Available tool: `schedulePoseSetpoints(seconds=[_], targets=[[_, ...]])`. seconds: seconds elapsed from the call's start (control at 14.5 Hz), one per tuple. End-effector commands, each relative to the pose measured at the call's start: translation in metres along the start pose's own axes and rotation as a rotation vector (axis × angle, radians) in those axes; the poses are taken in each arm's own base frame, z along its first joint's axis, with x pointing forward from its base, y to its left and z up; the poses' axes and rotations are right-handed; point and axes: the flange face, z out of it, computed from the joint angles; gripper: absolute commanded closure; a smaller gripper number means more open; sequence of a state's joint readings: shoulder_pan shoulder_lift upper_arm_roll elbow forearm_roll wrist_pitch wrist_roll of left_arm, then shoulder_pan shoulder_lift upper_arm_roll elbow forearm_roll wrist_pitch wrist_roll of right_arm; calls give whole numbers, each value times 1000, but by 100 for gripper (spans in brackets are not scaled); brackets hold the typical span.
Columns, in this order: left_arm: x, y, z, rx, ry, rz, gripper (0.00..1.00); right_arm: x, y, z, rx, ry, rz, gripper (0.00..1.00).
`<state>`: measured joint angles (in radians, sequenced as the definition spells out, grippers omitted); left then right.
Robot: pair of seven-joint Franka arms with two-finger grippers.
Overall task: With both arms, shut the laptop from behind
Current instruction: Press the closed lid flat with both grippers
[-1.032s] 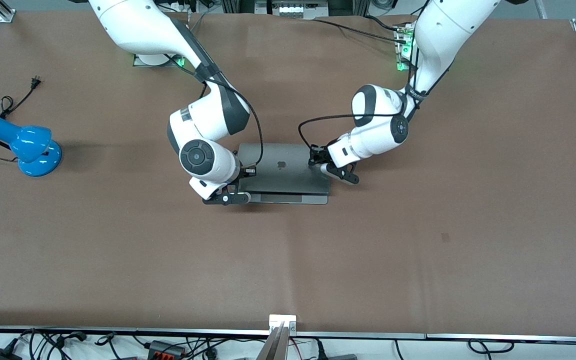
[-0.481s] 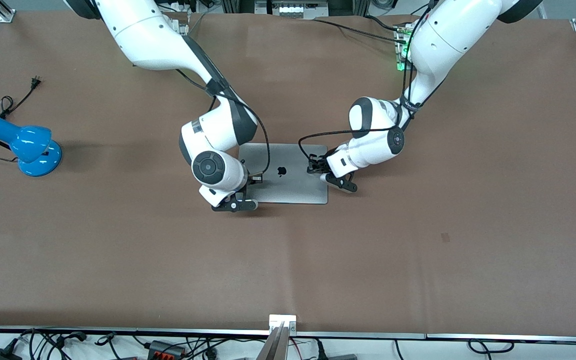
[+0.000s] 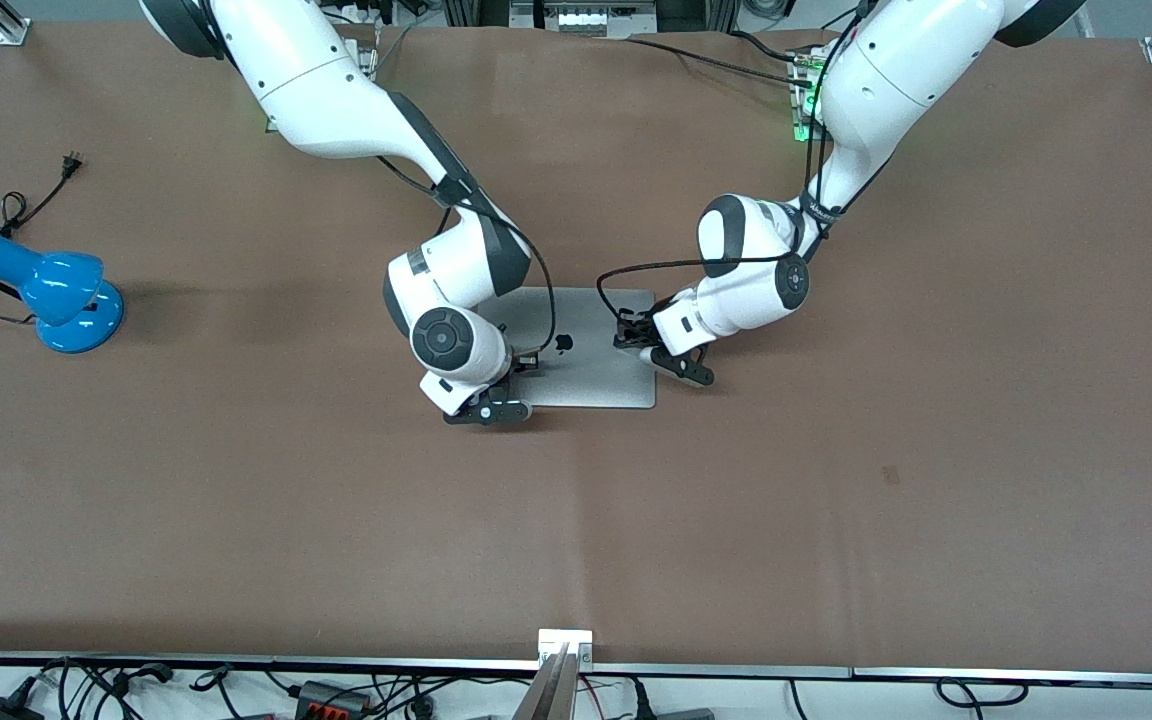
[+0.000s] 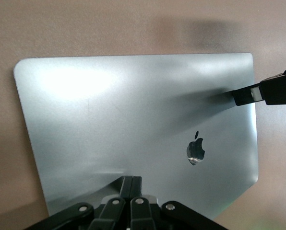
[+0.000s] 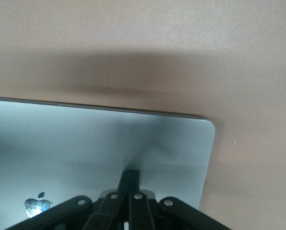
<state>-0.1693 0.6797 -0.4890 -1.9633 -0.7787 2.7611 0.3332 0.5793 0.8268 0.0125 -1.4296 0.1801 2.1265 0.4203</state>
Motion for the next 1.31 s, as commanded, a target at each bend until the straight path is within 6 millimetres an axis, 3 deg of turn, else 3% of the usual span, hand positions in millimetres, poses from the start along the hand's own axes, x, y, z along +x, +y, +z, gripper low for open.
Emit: schedulePoseSetpoints(seconds=[0.0,0.41,0.55,0.96,1.03,1.1,1.17,1.24], targets=[[5,-3,0,-10,16,20,99,4,-6,6,3,14,-8,100],[10,-4,-9,-10,29,19,99,6,-3,5,3,18,0,100],[18,-4,-26,-11,53,19,99,15,-1,-16,15,38,6,100],[44,0,-102,-32,101,33,99,13,5,-36,-25,-1,11,100],[48,-6,-115,-44,78,37,99,12,4,-50,-29,18,3,97],[51,-12,-128,-33,56,92,99,12,4,-63,-35,40,-2,40],[59,-22,-146,5,35,170,99,13,11,-79,-45,53,9,0],[67,-29,-164,38,3,233,99,15,19,-91,-47,56,20,0]])
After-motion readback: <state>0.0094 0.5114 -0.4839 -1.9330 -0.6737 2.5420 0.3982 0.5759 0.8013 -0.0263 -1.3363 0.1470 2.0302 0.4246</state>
